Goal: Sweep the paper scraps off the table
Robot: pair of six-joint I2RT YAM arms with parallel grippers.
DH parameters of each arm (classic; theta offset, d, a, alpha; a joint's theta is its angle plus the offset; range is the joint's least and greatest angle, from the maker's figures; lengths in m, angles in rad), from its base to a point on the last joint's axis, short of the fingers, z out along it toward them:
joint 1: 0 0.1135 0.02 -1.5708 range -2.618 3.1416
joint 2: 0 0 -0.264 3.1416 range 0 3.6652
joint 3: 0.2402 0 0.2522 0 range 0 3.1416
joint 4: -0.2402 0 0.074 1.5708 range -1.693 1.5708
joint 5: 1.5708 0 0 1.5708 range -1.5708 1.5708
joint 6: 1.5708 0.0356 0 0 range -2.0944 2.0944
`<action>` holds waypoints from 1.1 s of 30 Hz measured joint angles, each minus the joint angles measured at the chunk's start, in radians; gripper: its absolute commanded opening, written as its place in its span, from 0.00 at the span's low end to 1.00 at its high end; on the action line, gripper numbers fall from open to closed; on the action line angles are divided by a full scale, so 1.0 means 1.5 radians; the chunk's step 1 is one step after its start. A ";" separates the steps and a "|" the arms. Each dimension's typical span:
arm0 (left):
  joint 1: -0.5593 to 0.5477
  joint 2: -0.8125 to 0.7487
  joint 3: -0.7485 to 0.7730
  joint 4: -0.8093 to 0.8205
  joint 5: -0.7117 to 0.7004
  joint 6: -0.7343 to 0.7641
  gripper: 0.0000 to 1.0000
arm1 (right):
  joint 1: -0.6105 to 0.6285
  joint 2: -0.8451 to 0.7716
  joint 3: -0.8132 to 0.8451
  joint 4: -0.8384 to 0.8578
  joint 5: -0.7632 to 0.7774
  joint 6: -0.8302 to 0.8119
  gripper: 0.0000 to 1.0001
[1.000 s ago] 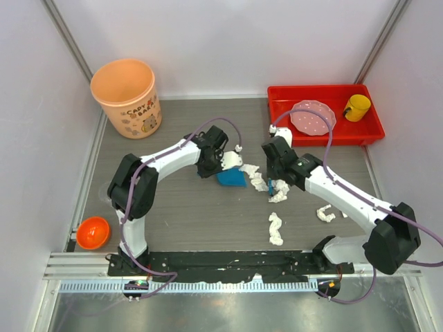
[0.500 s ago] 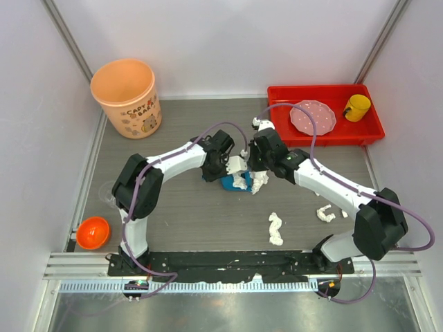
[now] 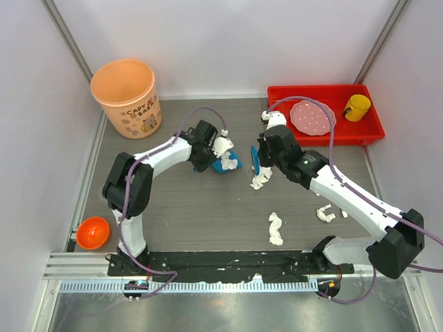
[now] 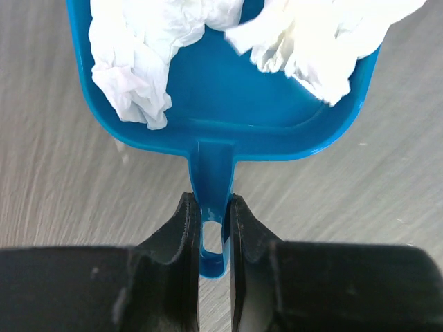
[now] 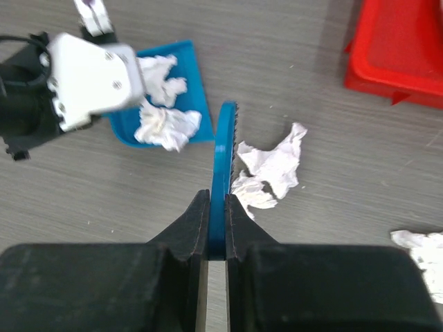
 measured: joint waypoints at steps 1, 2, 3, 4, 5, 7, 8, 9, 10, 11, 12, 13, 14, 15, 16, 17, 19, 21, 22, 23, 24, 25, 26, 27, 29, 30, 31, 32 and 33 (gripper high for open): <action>0.013 -0.003 0.000 0.006 0.002 -0.010 0.00 | 0.000 -0.010 0.002 -0.003 0.008 -0.006 0.01; 0.028 -0.006 0.000 0.012 0.003 -0.020 0.00 | 0.000 -0.018 0.002 -0.005 0.015 -0.011 0.01; 0.043 -0.008 0.000 0.017 0.010 -0.032 0.00 | 0.000 -0.025 0.003 -0.008 0.022 -0.015 0.01; 0.059 -0.013 0.000 0.022 0.018 -0.044 0.00 | 0.000 -0.031 0.003 -0.010 0.026 -0.018 0.01; 0.077 -0.020 0.000 0.026 0.026 -0.056 0.00 | 0.000 -0.035 0.003 -0.013 0.032 -0.021 0.01; 0.105 -0.039 0.000 0.037 0.041 -0.080 0.00 | 0.000 -0.041 0.003 -0.019 0.037 -0.028 0.01; 0.120 -0.051 0.000 0.043 0.044 -0.090 0.00 | 0.000 -0.043 0.003 -0.022 0.038 -0.030 0.01; 0.130 -0.063 0.000 0.049 0.046 -0.100 0.00 | 0.000 -0.044 0.003 -0.023 0.039 -0.032 0.01; 0.142 -0.077 0.000 0.055 0.047 -0.110 0.00 | 0.000 -0.046 0.003 -0.024 0.041 -0.034 0.01; 0.152 -0.093 0.003 0.058 0.047 -0.125 0.00 | 0.000 -0.047 0.003 -0.025 0.042 -0.035 0.01; 0.158 -0.104 0.010 0.057 0.042 -0.139 0.00 | 0.000 -0.048 0.003 -0.025 0.042 -0.037 0.01; 0.161 -0.112 0.020 0.054 0.032 -0.149 0.00 | 0.000 -0.050 0.003 -0.025 0.042 -0.038 0.01; 0.165 -0.117 0.046 0.041 0.018 -0.167 0.00 | 0.000 -0.051 0.002 -0.025 0.041 -0.039 0.01; 0.167 -0.120 0.065 0.035 0.010 -0.177 0.00 | 0.000 -0.053 0.002 -0.025 0.041 -0.040 0.01; 0.170 -0.123 0.093 0.023 0.004 -0.191 0.00 | 0.000 -0.054 0.001 -0.024 0.040 -0.041 0.01; 0.173 -0.127 0.121 0.014 -0.003 -0.203 0.00 | 0.000 -0.056 -0.002 -0.023 0.038 -0.042 0.01; 0.178 -0.145 0.158 0.008 -0.024 -0.225 0.00 | 0.000 -0.056 -0.005 -0.023 0.036 -0.042 0.01; 0.182 -0.170 0.183 0.006 -0.052 -0.237 0.00 | 0.000 -0.056 -0.009 -0.024 0.030 -0.042 0.01; 0.185 -0.179 0.192 0.005 -0.064 -0.241 0.00 | 0.000 -0.056 -0.011 -0.023 0.027 -0.042 0.01; 0.191 -0.185 0.212 -0.004 -0.078 -0.245 0.00 | 0.000 -0.056 -0.013 -0.024 0.024 -0.042 0.01; 0.197 -0.186 0.227 -0.008 -0.086 -0.247 0.00 | 0.000 -0.056 -0.014 -0.024 0.021 -0.043 0.01; 0.207 -0.184 0.251 -0.020 -0.093 -0.250 0.00 | 0.000 -0.056 -0.017 -0.024 0.018 -0.043 0.01; 0.220 -0.179 0.275 -0.028 -0.099 -0.255 0.00 | 0.000 -0.057 -0.019 -0.023 0.014 -0.043 0.01; 0.235 -0.174 0.296 -0.031 -0.106 -0.260 0.00 | 0.000 -0.060 -0.022 -0.024 0.011 -0.044 0.01; 0.271 -0.167 0.327 -0.034 -0.118 -0.266 0.00 | 0.000 -0.068 -0.028 -0.025 0.005 -0.044 0.01; 0.289 -0.165 0.339 -0.038 -0.128 -0.267 0.00 | 0.000 -0.073 -0.031 -0.025 0.001 -0.044 0.01; 0.300 -0.162 0.347 -0.041 -0.137 -0.266 0.00 | 0.000 -0.077 -0.033 -0.025 -0.002 -0.044 0.01; 0.314 -0.158 0.357 -0.045 -0.154 -0.263 0.00 | 0.000 -0.082 -0.034 -0.025 -0.005 -0.044 0.01; 0.326 -0.154 0.365 -0.048 -0.175 -0.260 0.00 | 0.000 -0.085 -0.035 -0.025 -0.008 -0.044 0.01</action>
